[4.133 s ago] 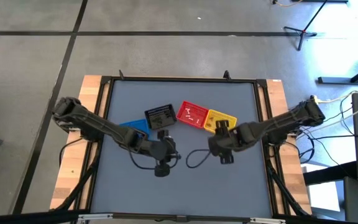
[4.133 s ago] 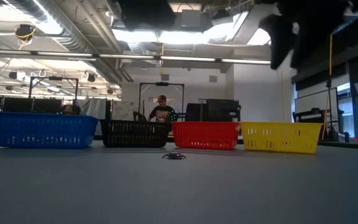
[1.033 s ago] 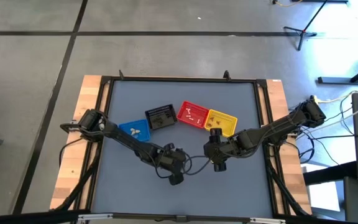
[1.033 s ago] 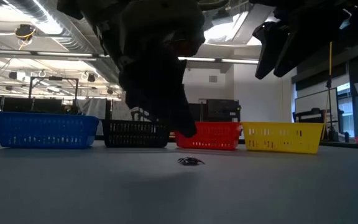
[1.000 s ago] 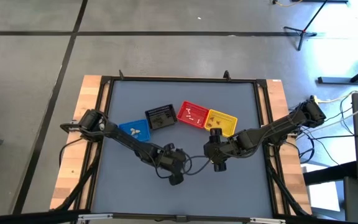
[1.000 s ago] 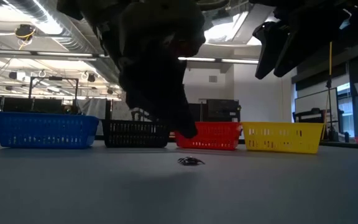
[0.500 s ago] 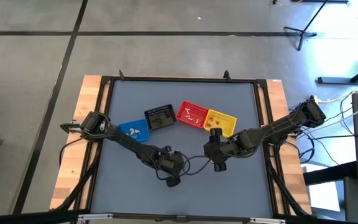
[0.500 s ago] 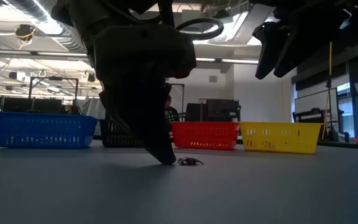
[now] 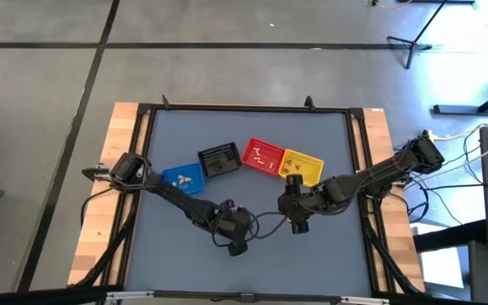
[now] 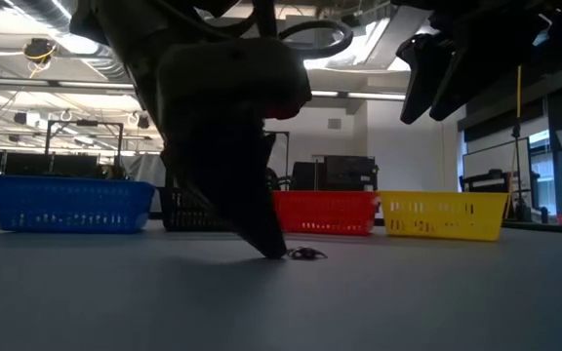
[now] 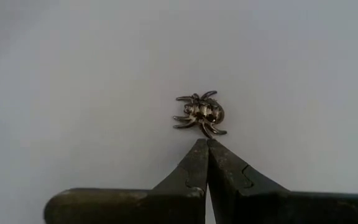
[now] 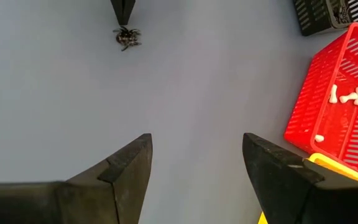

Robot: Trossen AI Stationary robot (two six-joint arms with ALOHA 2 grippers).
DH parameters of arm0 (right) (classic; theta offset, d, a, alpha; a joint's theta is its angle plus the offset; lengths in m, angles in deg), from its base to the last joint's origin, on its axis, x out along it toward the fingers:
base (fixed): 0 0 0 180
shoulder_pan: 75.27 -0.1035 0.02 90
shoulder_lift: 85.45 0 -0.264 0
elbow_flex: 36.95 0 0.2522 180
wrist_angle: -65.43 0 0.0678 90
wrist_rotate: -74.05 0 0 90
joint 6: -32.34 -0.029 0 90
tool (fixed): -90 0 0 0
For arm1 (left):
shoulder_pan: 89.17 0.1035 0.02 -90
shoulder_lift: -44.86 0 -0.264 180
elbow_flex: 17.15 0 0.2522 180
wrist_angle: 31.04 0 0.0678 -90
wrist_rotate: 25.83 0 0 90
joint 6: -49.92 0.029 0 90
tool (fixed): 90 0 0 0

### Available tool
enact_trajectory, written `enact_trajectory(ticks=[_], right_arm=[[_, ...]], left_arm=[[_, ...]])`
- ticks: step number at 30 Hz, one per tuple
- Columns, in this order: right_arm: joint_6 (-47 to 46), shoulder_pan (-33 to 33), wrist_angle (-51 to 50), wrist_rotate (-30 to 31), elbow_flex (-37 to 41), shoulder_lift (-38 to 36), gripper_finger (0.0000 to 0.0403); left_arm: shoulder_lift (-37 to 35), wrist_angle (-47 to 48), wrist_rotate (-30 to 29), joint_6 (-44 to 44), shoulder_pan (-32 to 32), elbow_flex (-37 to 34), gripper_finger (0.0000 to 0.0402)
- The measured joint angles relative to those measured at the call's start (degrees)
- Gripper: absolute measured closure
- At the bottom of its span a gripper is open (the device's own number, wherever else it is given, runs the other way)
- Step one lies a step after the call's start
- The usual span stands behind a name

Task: Sort Halloween decoration
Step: Put the black spider toy into the black bin

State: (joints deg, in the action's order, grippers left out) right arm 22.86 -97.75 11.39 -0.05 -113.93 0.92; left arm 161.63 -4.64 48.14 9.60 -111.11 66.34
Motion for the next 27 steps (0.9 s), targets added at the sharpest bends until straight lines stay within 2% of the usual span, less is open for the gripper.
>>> enact_trajectory(ticks=[15, 23, 27], right_arm=[[0.88, 0.0, 0.2, 0.0, 0.0, 0.0, 0.0155], [0.85, 0.0, 0.31, -0.27, 0.0, 0.16, 0.0155], [0.85, 0.0, 0.54, -0.48, 0.0, 0.65, 0.0155]], left_arm=[[0.32, -16.16, -3.67, 6.14, 5.24, -0.05, 0.0401], [-0.07, -15.6, 5.0, 8.24, 6.13, -0.04, 0.0401], [-0.11, -15.64, 7.88, 12.63, 5.7, -0.02, 0.0401]])
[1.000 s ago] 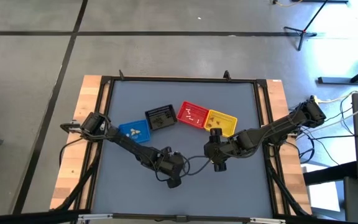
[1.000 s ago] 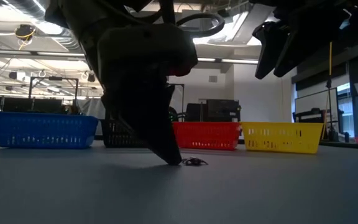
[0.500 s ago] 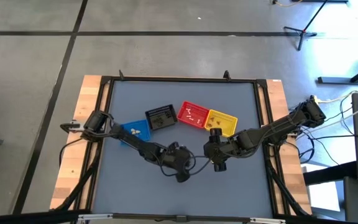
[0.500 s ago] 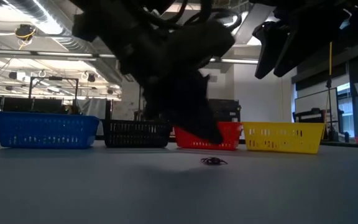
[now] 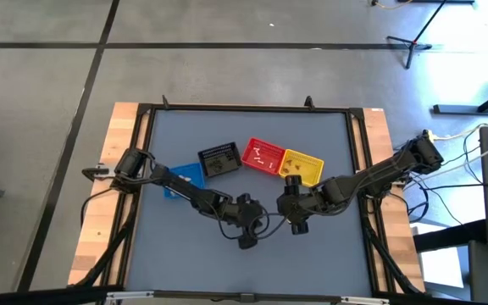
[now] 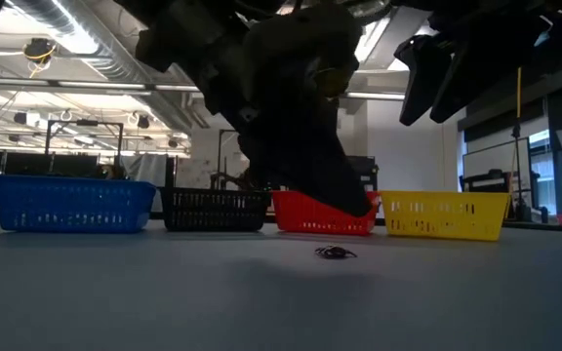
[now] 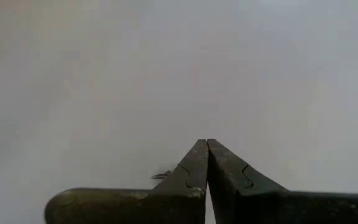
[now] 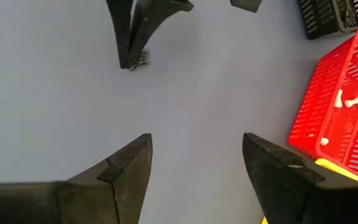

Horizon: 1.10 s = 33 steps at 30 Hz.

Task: Sort Halloween decoration
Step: Put the black spider toy into the black bin

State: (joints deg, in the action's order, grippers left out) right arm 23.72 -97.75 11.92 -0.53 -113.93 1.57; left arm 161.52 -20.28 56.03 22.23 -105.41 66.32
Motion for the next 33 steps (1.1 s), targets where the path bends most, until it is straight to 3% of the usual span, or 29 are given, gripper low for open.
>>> enact_trajectory(ticks=[7, 18, 23, 33], right_arm=[[0.0, 0.0, 0.31, 0.0, -0.02, 0.25, 0.0155], [0.02, 0.0, 0.28, 0.0, -0.02, 0.25, 0.0155], [0.0, 0.0, 0.29, 0.0, -0.02, 0.25, 0.0155], [0.01, 0.0, 0.34, 0.0, -0.02, 0.25, 0.0155]], left_arm=[[0.0, 0.42, 0.17, 1.3, 0.01, 0.04, 0.0392], [0.06, 2.74, 0.03, 0.86, -0.37, 0.09, 0.0257], [0.48, 5.55, -0.16, 0.87, -0.34, 0.11, 0.0216], [3.17, 4.51, -1.51, 1.07, -0.87, 0.36, 0.0191]])
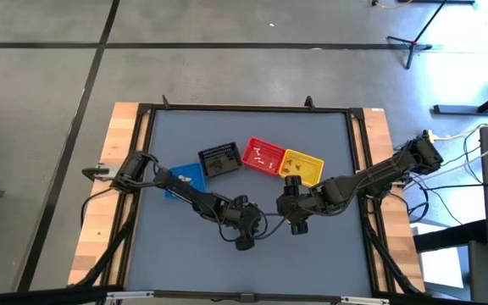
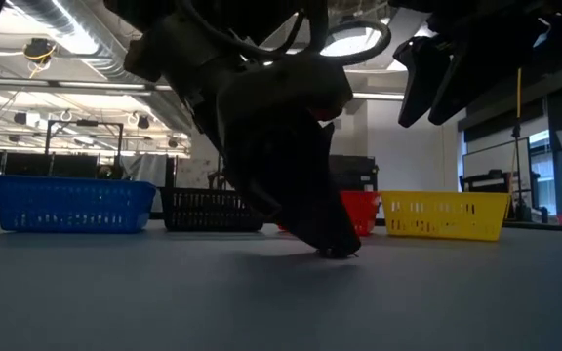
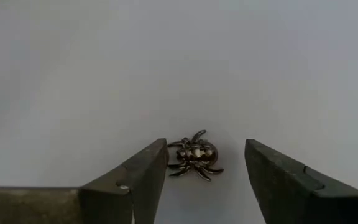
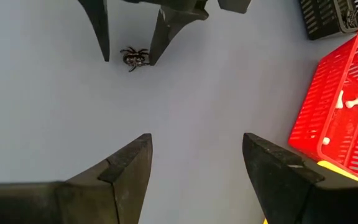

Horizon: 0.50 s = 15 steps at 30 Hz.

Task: Sort Halloween decoration
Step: Put the black spider toy into the black bin

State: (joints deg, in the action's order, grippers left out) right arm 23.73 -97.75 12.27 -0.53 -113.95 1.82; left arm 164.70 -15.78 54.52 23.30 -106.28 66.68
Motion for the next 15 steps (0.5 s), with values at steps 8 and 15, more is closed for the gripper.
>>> enact_trajectory(ticks=[8, 15], right_arm=[[0.06, 0.0, 0.32, -0.01, 0.0, 0.0, 0.0155], [0.08, 0.0, 0.33, 0.0, 0.0, 0.0, 0.0155]], left_arm=[[0.64, 1.93, -3.5, 3.35, -1.04, 0.06, 0.0219], [0.72, 2.28, -4.86, 6.08, -2.02, -0.01, 0.0268]])
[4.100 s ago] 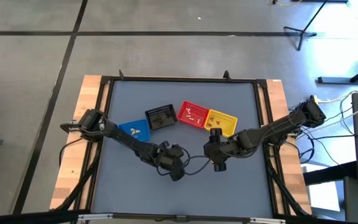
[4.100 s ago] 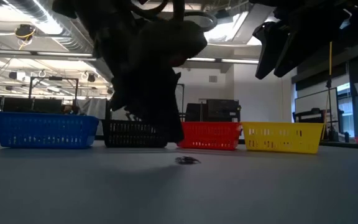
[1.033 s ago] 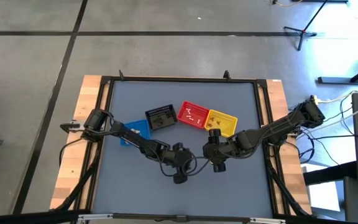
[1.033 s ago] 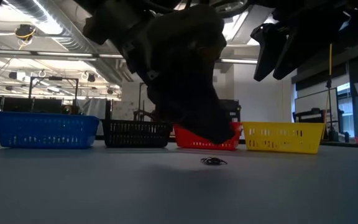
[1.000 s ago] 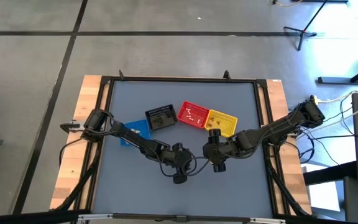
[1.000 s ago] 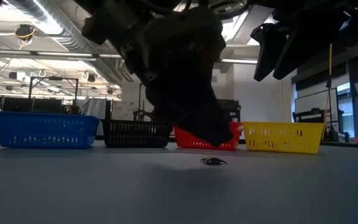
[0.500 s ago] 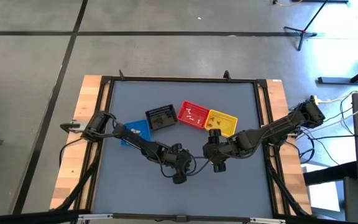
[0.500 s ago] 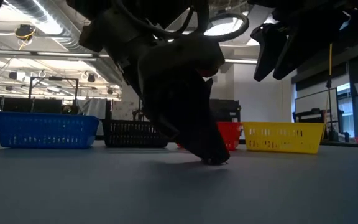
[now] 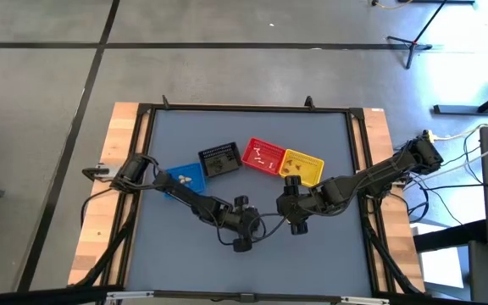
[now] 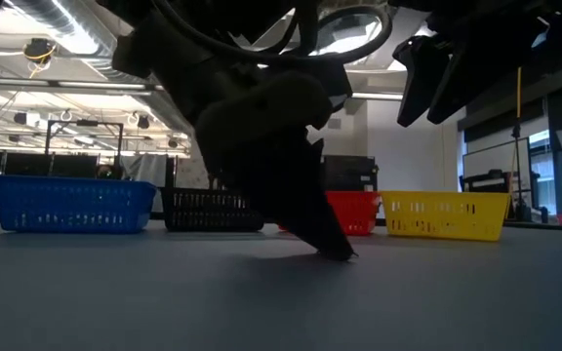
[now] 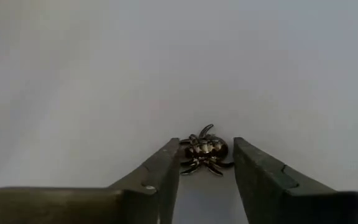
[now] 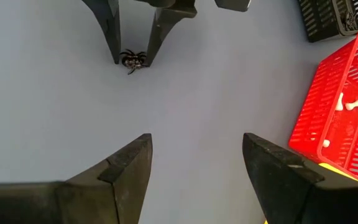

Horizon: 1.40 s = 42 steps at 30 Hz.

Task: Sort Halloween decoration
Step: Put the black spider toy into the black bin

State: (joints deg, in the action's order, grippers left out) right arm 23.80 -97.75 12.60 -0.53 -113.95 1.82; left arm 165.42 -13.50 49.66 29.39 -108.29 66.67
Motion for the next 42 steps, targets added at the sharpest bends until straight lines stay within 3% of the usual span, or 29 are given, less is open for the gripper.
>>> enact_trajectory(ticks=[9, 24, 42], right_arm=[[0.02, 0.0, 0.0, -0.01, 0.0, 0.0, 0.0155], [0.04, 0.0, -0.02, -0.01, 0.0, 0.0, 0.0155], [0.13, 0.0, -0.03, -0.02, 0.0, 0.0, 0.0155]], left_arm=[[0.04, -0.19, 0.0, 0.01, -0.12, -0.09, 0.0313], [0.44, 1.44, 0.72, 0.2, 0.09, 3.74, 0.0317], [0.46, 18.76, 0.26, 3.56, 1.92, 14.65, 0.0317]])
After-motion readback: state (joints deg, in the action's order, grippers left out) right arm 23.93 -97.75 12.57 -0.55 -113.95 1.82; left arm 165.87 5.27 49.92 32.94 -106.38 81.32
